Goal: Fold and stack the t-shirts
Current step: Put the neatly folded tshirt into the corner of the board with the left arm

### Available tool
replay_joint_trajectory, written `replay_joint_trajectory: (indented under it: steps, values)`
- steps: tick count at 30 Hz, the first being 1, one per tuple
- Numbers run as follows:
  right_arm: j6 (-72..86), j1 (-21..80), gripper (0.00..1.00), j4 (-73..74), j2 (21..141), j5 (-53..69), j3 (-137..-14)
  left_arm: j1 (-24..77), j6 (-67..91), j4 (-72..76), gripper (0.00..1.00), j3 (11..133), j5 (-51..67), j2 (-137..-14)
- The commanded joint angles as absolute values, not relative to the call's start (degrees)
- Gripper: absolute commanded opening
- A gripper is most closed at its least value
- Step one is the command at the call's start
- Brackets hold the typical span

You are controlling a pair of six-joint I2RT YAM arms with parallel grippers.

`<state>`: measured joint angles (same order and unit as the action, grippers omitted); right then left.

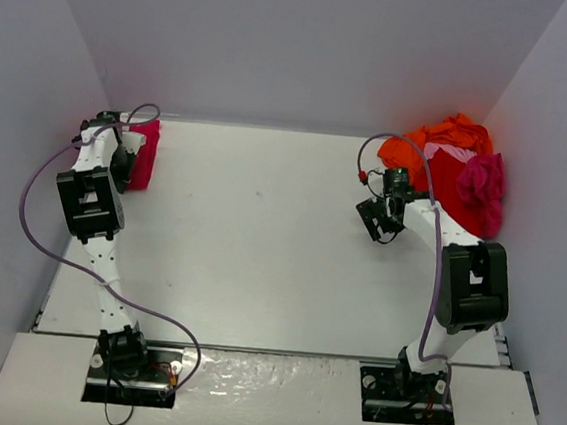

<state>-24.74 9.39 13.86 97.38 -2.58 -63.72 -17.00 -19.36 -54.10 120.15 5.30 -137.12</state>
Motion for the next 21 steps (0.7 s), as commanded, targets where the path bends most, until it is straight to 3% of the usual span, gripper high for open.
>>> replay_joint_trajectory:
  steps: [1,9,15,21]
  values:
    - [-25.40,10.46,0.77,12.74,97.03,-3.72,-64.31,-17.29,-17.06,-57.66,0.00,130.33,5.97,-143.44]
    - [-25.22,10.56,0.77,12.64,97.86,-4.42,-64.42,-14.65,-16.52,-63.48,0.00,148.63,4.96,-152.17]
    - [-25.05,10.87,0.77,12.64,98.78,-4.98,-64.51,-13.62,-16.50,-62.06,0.00,149.98,4.25,-152.94]
    - [-25.01,11.33,0.77,12.66,99.05,-5.44,-64.55,-13.54,-17.04,-57.94,0.00,140.81,6.05,-146.72]
